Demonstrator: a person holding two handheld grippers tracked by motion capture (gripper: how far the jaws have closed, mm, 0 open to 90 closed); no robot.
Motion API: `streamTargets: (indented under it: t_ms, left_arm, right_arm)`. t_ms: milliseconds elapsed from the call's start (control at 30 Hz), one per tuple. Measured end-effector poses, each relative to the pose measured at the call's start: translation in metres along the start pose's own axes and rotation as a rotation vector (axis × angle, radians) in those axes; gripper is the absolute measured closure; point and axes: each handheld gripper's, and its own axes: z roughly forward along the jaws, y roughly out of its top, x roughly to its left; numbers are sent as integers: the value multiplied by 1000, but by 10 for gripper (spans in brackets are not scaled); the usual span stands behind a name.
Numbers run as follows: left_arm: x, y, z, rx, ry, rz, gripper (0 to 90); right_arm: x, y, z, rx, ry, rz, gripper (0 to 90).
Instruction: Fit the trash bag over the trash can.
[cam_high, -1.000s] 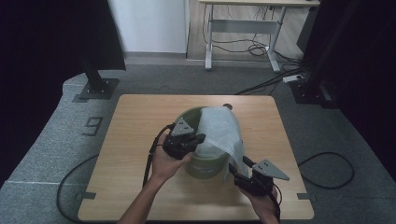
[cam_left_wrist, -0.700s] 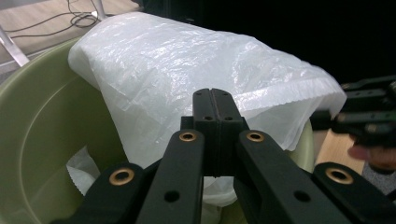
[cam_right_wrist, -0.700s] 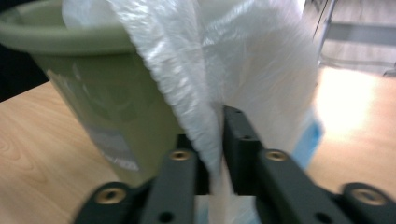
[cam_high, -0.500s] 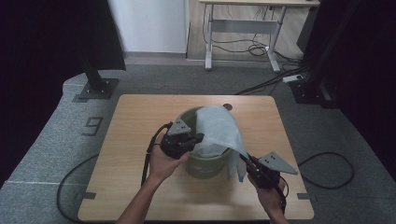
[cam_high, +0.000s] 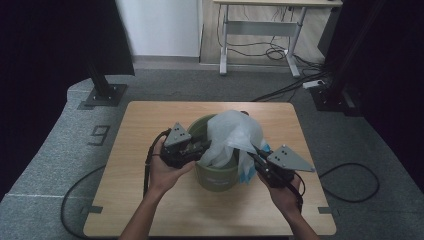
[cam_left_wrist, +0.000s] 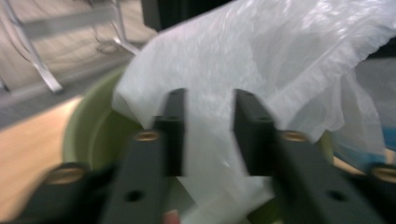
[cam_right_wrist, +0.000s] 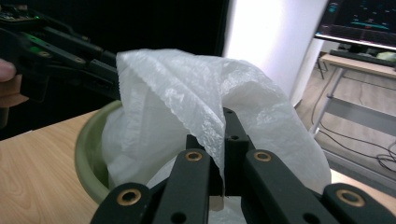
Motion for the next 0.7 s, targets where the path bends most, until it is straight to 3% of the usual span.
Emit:
streamTargets:
  t_ms: [133, 267, 367, 533, 600, 700]
  left_arm:
    - [-10, 5, -3, 3, -47, 41, 441]
    - [-16, 7, 0, 25, -55, 71, 443]
    - [-17, 8, 6, 36, -56, 78, 534]
    - [-13, 6, 11, 34, -95, 62, 850]
    - [-12, 5, 13, 42, -102, 56, 896]
    - [-7, 6, 11, 54, -81, 50, 899]
  right_arm:
    - [1, 4, 9, 7, 10, 1, 886]
    - [3, 3, 12, 8, 16, 5, 886]
    - [4, 2, 12, 6, 18, 3, 886]
    - [2, 0, 8, 14, 32, 7, 883]
    - [2, -4, 6, 19, 48, 8, 835]
    - [1, -8, 2, 12, 78, 18, 726]
